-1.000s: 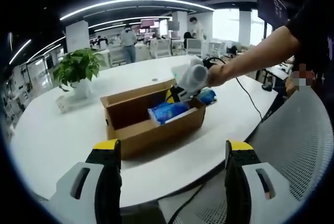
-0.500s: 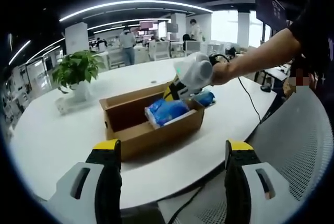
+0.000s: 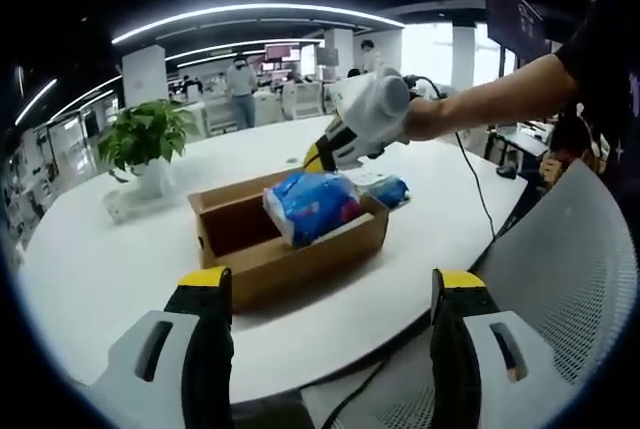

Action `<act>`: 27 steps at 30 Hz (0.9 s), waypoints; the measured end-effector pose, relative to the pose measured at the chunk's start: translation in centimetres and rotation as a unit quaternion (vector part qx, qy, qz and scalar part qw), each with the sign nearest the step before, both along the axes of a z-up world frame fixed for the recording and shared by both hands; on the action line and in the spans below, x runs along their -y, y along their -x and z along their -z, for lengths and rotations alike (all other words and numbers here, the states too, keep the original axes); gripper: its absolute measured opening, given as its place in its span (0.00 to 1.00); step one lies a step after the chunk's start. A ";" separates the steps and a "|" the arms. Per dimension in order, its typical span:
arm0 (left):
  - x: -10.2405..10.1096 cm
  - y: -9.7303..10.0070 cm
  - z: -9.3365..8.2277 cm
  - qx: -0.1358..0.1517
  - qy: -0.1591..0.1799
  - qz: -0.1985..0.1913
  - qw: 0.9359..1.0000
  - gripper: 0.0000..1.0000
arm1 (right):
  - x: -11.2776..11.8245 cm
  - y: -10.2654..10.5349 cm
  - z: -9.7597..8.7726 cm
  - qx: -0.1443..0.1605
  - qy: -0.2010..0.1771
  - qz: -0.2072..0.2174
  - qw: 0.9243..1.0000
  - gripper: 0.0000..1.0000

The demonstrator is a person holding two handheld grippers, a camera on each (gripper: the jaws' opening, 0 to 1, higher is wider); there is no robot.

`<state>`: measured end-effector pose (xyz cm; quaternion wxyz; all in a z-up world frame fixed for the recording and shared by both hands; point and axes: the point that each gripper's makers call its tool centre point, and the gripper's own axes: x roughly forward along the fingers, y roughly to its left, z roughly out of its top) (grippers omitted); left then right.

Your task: Operate the shoe box by opening the lid, removing the specified soft item, and placing it in the target area until the item is outside and the box remains undamaged.

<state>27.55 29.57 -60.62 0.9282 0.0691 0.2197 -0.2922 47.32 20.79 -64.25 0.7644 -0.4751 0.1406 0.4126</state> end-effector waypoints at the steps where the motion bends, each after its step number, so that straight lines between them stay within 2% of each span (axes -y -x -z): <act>1: 0.0 0.0 0.0 0.001 0.001 0.001 1.000 0.79 | 0.0 0.0 -0.3 0.001 -0.001 0.000 1.000 0.00; 11: 0.0 0.0 -0.2 0.007 0.003 0.001 1.000 0.79 | 0.6 0.1 -3.2 0.019 -0.012 0.000 1.000 0.00; 14: 0.0 0.0 -0.2 0.007 0.003 0.000 1.000 0.79 | 0.9 0.0 -4.0 0.017 -0.022 0.008 1.000 0.00; 27: 0.2 0.1 -0.2 0.006 0.005 0.004 1.000 0.79 | 4.0 0.2 -6.7 0.044 -0.032 0.022 0.998 0.00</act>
